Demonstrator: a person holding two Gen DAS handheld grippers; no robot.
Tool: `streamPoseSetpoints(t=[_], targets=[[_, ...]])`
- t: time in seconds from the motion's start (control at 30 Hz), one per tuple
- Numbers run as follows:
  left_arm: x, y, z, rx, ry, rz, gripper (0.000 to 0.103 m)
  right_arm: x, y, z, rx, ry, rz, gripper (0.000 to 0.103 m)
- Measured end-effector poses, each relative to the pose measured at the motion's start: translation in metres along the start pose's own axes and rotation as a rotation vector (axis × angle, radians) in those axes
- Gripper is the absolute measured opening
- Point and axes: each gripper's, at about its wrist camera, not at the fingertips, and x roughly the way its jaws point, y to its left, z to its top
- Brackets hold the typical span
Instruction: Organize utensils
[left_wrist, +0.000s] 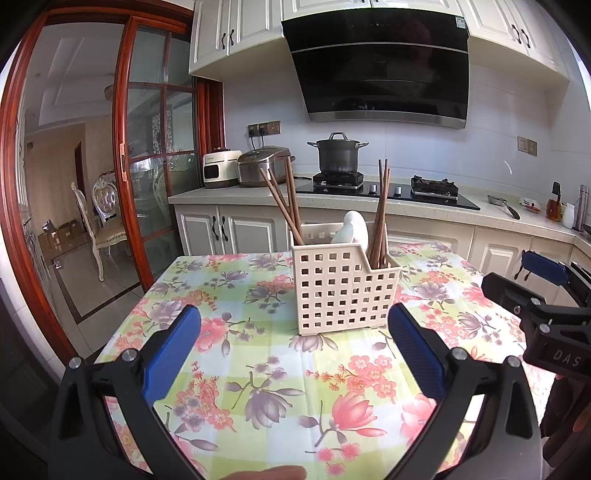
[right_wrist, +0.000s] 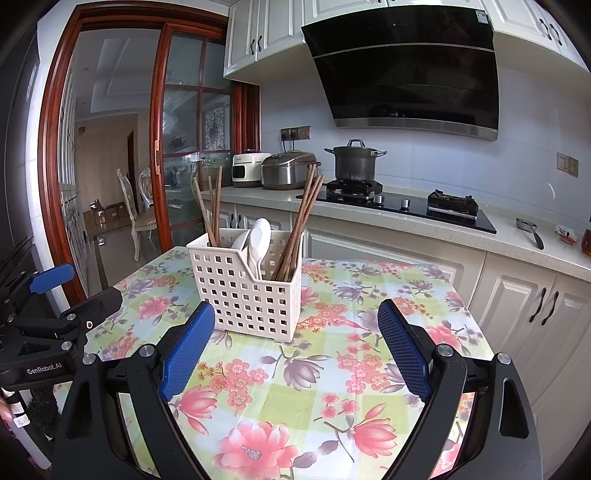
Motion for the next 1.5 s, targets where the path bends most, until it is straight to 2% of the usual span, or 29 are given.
streamPoseSetpoints(t=[0.93,1.3,1.5], targets=[[-0.006,0.001,0.003,-0.007,-0.010,0.007,0.098,0.000,0.001,-0.001,-0.002,-0.002,0.001,0.084],[0.004,0.010,0.002,-0.046,0.040,-0.008,0.098,0.000,0.001,-0.001,-0.004,-0.003,0.000,0.084],[0.006,0.012,0.001,-0.034,0.046,-0.013,0.098,0.000,0.002,-0.001,-0.006,0.001,-0.003,0.084]])
